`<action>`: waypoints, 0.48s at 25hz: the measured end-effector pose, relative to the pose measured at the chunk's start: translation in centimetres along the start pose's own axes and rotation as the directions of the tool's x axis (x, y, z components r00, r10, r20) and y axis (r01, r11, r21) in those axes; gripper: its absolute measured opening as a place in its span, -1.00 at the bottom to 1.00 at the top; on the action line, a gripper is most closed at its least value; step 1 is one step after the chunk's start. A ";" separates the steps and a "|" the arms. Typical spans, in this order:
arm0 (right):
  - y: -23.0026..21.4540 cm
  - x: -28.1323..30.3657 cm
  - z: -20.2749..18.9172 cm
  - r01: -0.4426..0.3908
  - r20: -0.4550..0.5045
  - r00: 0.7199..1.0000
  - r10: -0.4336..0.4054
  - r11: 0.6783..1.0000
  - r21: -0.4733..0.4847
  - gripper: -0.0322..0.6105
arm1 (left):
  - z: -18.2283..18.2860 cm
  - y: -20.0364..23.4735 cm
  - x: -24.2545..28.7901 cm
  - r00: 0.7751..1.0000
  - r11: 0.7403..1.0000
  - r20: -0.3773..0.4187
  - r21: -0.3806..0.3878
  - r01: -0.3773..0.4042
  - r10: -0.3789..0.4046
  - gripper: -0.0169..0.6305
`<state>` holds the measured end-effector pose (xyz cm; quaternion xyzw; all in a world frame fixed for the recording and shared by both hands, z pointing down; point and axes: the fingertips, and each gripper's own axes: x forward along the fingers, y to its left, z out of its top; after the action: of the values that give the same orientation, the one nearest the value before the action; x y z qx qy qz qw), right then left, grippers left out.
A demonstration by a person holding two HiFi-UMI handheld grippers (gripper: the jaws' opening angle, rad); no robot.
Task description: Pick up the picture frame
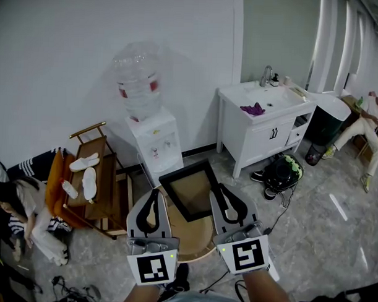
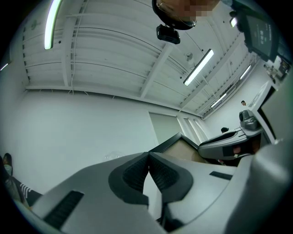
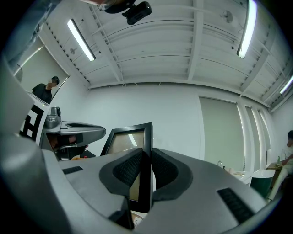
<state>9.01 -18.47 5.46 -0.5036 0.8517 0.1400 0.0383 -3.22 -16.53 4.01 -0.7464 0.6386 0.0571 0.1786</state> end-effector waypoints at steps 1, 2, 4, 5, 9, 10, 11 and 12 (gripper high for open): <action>0.1 0.0 0.0 0.001 -0.003 1.000 -0.001 1.000 -0.003 -0.66 | 0.0 0.0 0.0 1.000 1.000 0.001 0.000 0.001 -0.001 -0.90; 0.1 0.0 0.0 0.001 -0.005 1.000 -0.001 1.000 -0.004 -0.66 | 0.1 0.0 -0.1 1.000 1.000 0.001 0.001 0.001 -0.001 -0.90; 0.0 0.0 0.0 0.001 -0.006 1.000 -0.001 1.000 -0.002 -0.66 | 0.1 -0.1 0.0 1.000 1.000 -0.001 0.001 0.003 -0.003 -0.90; 0.0 0.0 0.0 0.000 -0.006 1.000 0.000 1.000 0.000 -0.66 | 0.1 -0.2 0.1 1.000 1.000 -0.002 0.001 0.004 -0.004 -0.90; 0.1 0.1 -0.3 -0.001 -0.006 1.000 0.001 1.000 0.005 -0.66 | -0.1 -0.2 0.0 1.000 1.000 -0.009 0.002 0.002 -0.002 -0.90; 0.1 0.1 -0.4 -0.002 -0.006 1.000 0.002 1.000 0.006 -0.66 | -0.2 -0.1 -0.1 1.000 1.000 -0.010 0.002 0.001 -0.001 -0.90; 0.2 0.1 -0.4 -0.002 -0.006 1.000 0.002 1.000 0.007 -0.66 | -0.3 0.0 -0.1 1.000 1.000 -0.011 0.002 0.000 0.000 -0.90; 0.3 0.1 -0.5 -0.003 -0.006 1.000 0.003 1.000 0.009 -0.66 | -0.4 0.0 -0.2 1.000 1.000 -0.011 0.002 -0.002 0.002 -0.90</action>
<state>8.76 -18.57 5.95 -0.5026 0.8531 0.1348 0.0375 -3.33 -16.52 4.40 -0.7460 0.6402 0.0525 0.1759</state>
